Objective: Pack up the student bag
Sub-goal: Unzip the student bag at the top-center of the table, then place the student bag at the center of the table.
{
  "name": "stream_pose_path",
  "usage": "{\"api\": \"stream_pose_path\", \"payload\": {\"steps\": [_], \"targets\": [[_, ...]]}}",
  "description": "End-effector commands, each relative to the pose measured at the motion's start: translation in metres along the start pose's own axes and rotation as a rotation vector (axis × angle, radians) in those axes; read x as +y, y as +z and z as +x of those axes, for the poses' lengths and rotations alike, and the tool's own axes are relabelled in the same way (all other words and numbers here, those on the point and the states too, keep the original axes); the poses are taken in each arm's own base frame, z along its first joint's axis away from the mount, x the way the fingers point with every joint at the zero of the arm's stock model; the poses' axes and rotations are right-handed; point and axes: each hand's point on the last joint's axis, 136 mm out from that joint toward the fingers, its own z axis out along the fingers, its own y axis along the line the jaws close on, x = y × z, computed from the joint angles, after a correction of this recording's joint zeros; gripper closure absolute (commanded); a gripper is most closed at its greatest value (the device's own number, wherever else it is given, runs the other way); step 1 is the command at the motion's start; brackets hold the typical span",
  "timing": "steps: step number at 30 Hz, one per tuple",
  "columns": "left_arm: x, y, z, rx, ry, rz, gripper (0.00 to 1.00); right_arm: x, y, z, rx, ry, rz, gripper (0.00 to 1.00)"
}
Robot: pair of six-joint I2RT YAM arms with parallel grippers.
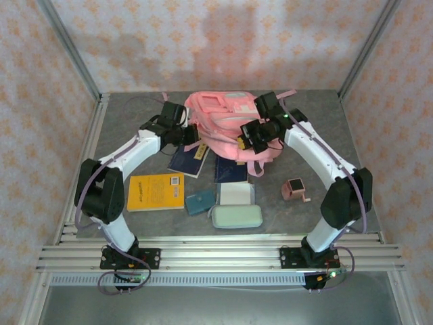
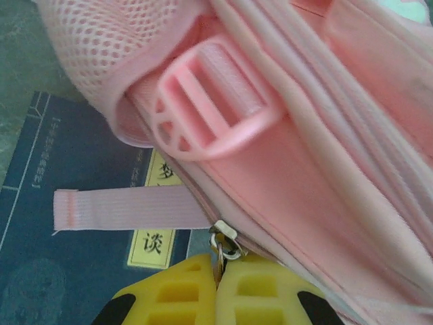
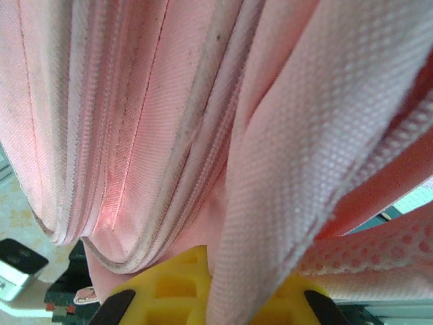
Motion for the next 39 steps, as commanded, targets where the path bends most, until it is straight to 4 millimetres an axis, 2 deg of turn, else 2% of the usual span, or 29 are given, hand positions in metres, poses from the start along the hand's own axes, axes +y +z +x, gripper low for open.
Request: {"api": "stream_pose_path", "payload": {"steps": [1,4,7,8,9,10,13,15,17,20,23,25,28,32,35,37,39], "targets": [[0.056,-0.014,-0.057,-0.153,-0.082,-0.213,0.98,-0.002,-0.036,-0.001,-0.048,-0.027,-0.051,1.00],[0.038,-0.010,-0.075,-0.165,-0.095,-0.157,0.93,0.007,-0.047,0.000,-0.067,-0.049,-0.077,1.00],[0.008,-0.005,-0.090,-0.168,-0.071,-0.088,0.93,0.012,-0.073,-0.003,-0.185,-0.066,-0.080,1.00],[-0.008,-0.006,-0.093,-0.160,-0.045,-0.057,0.92,0.015,-0.080,-0.001,-0.226,-0.068,-0.097,1.00],[-0.016,0.007,-0.089,-0.126,-0.022,-0.051,0.89,0.018,-0.083,0.003,-0.239,-0.060,-0.115,1.00],[-0.025,0.009,-0.089,-0.116,0.000,-0.042,0.86,0.022,-0.083,0.007,-0.239,-0.050,-0.132,1.00],[-0.039,0.012,-0.088,-0.109,0.004,-0.029,0.64,0.030,-0.072,0.024,-0.219,-0.029,-0.151,1.00],[-0.035,0.007,-0.089,-0.119,-0.029,-0.036,0.49,0.032,-0.058,0.031,-0.215,-0.010,-0.145,0.96],[-0.024,-0.004,-0.090,-0.135,-0.039,-0.074,0.42,0.036,-0.044,0.035,-0.217,-0.011,-0.150,0.85],[0.015,-0.029,-0.090,-0.160,-0.118,-0.167,0.40,0.053,-0.015,0.047,-0.177,-0.054,-0.182,0.73],[0.054,-0.057,-0.086,-0.200,-0.193,-0.245,0.40,0.069,0.016,0.061,-0.113,-0.162,-0.149,0.48],[0.068,-0.076,-0.082,-0.217,-0.193,-0.285,0.40,0.080,0.025,0.072,-0.085,-0.307,-0.124,0.37],[0.069,-0.097,-0.075,-0.217,-0.186,-0.287,0.40,0.087,0.019,0.079,-0.080,-0.630,-0.081,0.34],[0.052,-0.110,-0.058,-0.207,-0.234,-0.193,0.41,0.079,-0.014,0.048,-0.238,-1.064,0.022,0.35],[0.037,-0.117,-0.036,-0.195,-0.290,-0.145,0.41,0.064,-0.021,0.019,-0.365,-1.351,0.124,0.35],[0.026,-0.119,-0.018,-0.168,-0.284,-0.123,0.41,0.045,-0.011,0.005,-0.392,-1.535,0.196,0.34],[0.014,-0.123,0.004,-0.141,-0.264,-0.115,0.41,0.020,0.002,0.005,-0.320,-1.729,0.230,0.32]]}}
